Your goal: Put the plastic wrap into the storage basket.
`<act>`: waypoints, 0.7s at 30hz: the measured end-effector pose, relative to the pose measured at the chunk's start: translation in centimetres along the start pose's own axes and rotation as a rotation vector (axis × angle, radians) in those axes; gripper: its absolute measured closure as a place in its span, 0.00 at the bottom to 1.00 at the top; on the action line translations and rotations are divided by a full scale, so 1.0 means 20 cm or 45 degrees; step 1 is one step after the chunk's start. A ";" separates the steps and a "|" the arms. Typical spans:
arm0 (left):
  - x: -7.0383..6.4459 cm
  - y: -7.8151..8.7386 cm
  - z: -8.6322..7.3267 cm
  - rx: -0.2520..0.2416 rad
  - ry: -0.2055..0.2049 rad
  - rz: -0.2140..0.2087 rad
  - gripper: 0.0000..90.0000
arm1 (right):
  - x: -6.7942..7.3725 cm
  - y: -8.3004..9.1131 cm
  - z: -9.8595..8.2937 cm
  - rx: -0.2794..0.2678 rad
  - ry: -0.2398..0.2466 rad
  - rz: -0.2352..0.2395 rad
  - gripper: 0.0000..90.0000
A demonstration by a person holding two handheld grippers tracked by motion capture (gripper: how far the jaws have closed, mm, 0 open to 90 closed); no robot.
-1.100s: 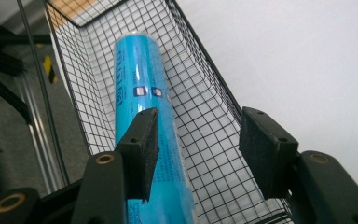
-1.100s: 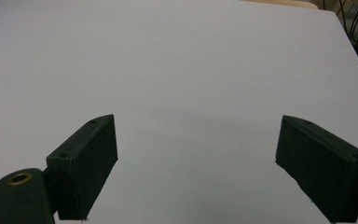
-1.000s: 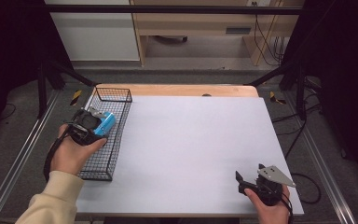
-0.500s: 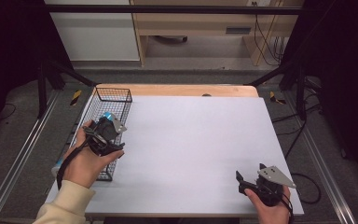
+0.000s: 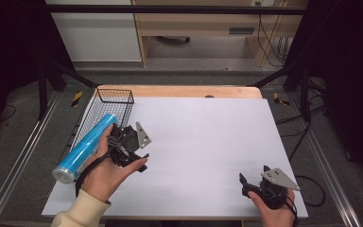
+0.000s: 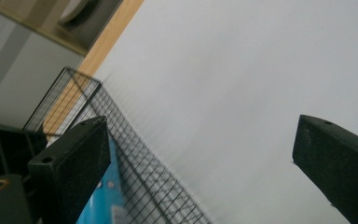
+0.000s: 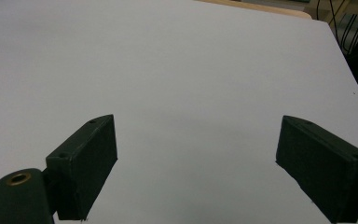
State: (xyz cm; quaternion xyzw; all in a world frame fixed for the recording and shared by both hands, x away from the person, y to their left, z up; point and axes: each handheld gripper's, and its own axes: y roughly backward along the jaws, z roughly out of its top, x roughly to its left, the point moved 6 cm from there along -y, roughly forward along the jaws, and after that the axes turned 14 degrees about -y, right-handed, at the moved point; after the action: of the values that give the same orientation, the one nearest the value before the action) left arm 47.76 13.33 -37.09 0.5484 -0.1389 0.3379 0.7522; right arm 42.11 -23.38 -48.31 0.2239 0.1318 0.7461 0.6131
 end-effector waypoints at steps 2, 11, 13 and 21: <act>-0.03 -0.01 0.02 -0.061 0.007 -0.015 0.05 | 0.00 0.00 0.00 0.000 0.004 -0.002 0.14; -0.18 -0.11 0.11 -0.340 0.059 -0.104 0.05 | 0.00 0.00 0.01 -0.008 0.017 -0.016 0.11; -0.22 -0.15 0.12 -0.422 0.099 -0.140 0.05 | 0.00 0.00 0.01 -0.010 0.026 -0.019 0.09; -0.42 -0.39 0.01 -0.551 0.280 -0.336 0.06 | -0.01 -0.02 0.00 0.020 0.038 -0.002 0.04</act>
State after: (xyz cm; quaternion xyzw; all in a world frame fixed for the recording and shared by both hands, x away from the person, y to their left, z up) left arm 46.74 8.78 -47.54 0.3484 -0.0525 0.2570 0.8999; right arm 42.48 -23.48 -48.43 0.2175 0.1470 0.7477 0.6100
